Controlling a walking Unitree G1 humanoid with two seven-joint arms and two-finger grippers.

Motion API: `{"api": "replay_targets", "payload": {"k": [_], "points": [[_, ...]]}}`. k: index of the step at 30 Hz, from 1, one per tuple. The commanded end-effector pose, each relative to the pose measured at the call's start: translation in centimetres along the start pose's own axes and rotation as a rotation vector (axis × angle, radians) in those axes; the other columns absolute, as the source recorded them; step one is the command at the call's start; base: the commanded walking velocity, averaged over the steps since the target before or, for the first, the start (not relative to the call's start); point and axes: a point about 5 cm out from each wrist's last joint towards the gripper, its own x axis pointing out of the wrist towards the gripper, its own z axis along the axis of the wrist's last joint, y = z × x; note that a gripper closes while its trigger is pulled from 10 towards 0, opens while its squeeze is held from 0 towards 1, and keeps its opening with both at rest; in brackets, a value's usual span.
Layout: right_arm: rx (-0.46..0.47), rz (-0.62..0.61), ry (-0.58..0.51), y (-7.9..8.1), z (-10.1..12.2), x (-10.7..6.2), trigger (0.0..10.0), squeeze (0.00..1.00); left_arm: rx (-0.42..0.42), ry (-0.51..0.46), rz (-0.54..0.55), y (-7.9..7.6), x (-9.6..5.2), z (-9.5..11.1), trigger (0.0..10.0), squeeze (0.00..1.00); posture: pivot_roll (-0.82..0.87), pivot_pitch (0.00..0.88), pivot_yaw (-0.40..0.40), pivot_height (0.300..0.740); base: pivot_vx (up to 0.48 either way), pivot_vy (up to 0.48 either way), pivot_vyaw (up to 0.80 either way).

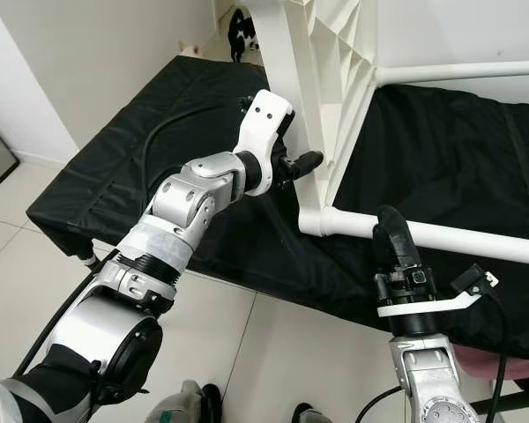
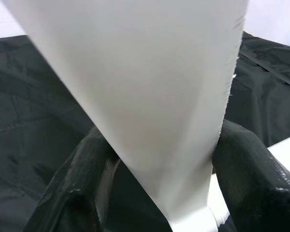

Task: Building children table

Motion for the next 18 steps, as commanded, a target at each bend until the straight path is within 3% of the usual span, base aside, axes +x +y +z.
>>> {"api": "replay_targets", "payload": {"k": [1, 3, 4, 8, 12, 16, 18], "points": [[0.124, -0.047, -0.079, -0.3, -2.1, -0.4, 10.0, 0.00, 0.104, -0.149, 0.164, 0.0, 0.1, 3.6, 3.3, 0.00, -0.08, 0.045, 0.054, 0.740, 0.000, 0.000, 0.00], [0.128, -0.062, -0.094, -0.4, -2.0, -0.3, 10.0, 0.00, 0.116, -0.152, 0.162, -0.1, 0.1, 3.6, 3.3, 0.00, -0.08, 0.045, 0.054, 0.740, 0.000, 0.000, 0.00], [0.145, -0.080, -0.114, -0.8, -1.9, -0.1, 10.0, 0.00, 0.150, -0.158, 0.150, -0.4, 0.0, 3.8, 10.0, 0.00, -0.07, 0.044, 0.053, 0.740, 0.000, 0.000, 0.00], [0.143, -0.071, -0.115, -0.7, -1.9, 0.5, 10.0, 0.00, 0.291, -0.196, 0.096, -2.5, -0.4, 4.4, 10.0, 0.00, -0.06, 0.047, 0.047, 0.740, 0.000, 0.000, 0.00], [0.146, -0.071, -0.116, -0.7, -1.9, 0.7, 10.0, 0.00, 0.345, -0.199, 0.093, -3.0, -0.6, 4.4, 10.0, 0.00, -0.06, 0.047, 0.046, 0.740, 0.000, 0.000, 0.00], [0.149, -0.073, -0.115, -0.7, -1.8, 1.1, 10.0, 0.00, 0.466, -0.226, 0.116, -3.7, -1.0, 5.2, 10.0, 0.00, -0.05, 0.050, 0.045, 0.740, 0.000, 0.000, 0.00], [0.150, -0.074, -0.115, -0.7, -1.8, 1.2, 10.0, 0.00, 0.479, -0.228, 0.115, -3.8, -1.0, 5.3, 10.0, 0.00, -0.05, 0.050, 0.045, 0.740, 0.000, 0.000, 0.00]]}}
